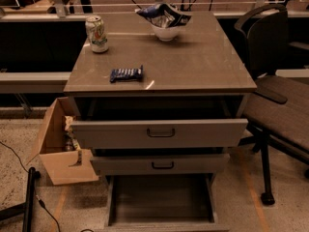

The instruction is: Close bottom drawer

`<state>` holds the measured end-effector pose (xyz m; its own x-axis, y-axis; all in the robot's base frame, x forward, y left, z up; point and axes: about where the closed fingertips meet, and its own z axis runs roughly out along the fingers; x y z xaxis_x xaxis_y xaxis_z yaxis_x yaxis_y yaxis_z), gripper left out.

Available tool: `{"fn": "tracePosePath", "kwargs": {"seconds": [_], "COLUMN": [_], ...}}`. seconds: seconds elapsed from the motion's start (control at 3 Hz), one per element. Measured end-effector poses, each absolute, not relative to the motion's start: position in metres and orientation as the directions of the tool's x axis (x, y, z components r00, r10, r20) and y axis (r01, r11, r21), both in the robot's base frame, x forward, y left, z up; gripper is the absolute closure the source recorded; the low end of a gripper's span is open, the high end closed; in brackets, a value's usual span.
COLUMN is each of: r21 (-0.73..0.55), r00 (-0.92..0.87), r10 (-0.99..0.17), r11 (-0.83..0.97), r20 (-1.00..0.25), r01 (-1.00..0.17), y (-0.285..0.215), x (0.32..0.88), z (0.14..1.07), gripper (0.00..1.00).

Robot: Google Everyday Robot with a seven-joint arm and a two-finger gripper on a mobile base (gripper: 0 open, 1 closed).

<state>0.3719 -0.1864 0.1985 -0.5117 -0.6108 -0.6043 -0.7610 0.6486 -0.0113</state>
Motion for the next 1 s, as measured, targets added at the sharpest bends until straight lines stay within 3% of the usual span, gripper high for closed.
{"fn": "tracePosePath", "kwargs": {"seconds": [1.0], "r21": [0.05], "r00": [-0.563], "r10": [-0.431], "r11": [0.762], "r20": [-0.705], "r01": [-0.646], "y": [-0.179], "x": [0.408], "z": [0.155], "gripper": [1.0]}}
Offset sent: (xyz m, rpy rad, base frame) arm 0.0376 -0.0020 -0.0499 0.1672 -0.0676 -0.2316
